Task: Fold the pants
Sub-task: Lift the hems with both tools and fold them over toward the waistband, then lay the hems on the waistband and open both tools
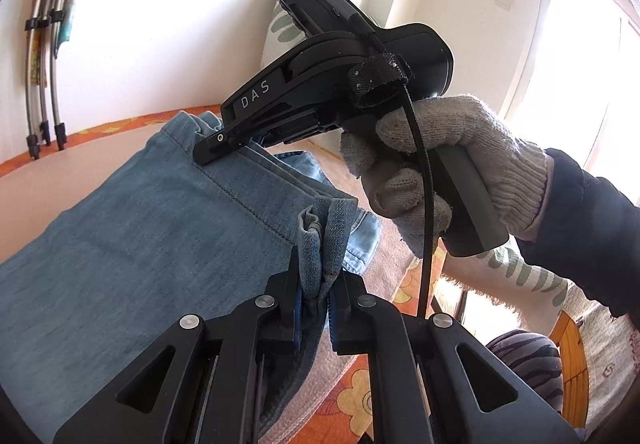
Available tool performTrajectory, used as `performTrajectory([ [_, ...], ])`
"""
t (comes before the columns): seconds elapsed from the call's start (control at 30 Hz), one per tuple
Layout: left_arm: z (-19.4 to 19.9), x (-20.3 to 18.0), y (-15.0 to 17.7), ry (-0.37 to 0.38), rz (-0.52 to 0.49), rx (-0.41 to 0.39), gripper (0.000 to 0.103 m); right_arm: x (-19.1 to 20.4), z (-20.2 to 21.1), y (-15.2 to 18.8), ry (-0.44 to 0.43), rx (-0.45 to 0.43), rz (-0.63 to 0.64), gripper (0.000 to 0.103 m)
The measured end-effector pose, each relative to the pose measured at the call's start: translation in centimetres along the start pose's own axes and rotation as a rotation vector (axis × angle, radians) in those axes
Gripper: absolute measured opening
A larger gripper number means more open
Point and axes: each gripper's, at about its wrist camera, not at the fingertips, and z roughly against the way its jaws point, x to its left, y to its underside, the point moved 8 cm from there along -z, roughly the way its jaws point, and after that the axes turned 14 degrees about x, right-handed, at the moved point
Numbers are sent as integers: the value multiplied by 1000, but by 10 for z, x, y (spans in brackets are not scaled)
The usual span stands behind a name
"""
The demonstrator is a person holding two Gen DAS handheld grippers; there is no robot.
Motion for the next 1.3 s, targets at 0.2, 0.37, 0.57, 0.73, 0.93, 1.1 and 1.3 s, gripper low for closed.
performTrajectory([
  [0.2, -28, -23, -13, 40, -45, 24, 8, -47, 14, 10, 26, -10, -39, 7],
  [0.37, -53, -25, -20, 62, -65, 55, 8, -78, 16, 19, 35, -4, -86, 7],
  [0.57, -73, -25, -13, 57, -74, 105, 8, -95, 1, 25, 25, 16, -97, 7],
  [0.73, -81, -23, -4, 69, -74, 164, 11, -109, -2, 31, 72, 32, -129, 32],
  [0.93, -73, -35, 2, 50, -79, 184, 37, -121, 24, 33, 123, -20, -174, 38],
  [1.1, -43, -27, 9, 30, -56, 159, 39, -100, 46, 34, 143, -82, -138, 38],
  [1.3, 10, 7, 28, -60, 24, 118, 39, -44, 57, 32, 135, -140, -33, 41],
])
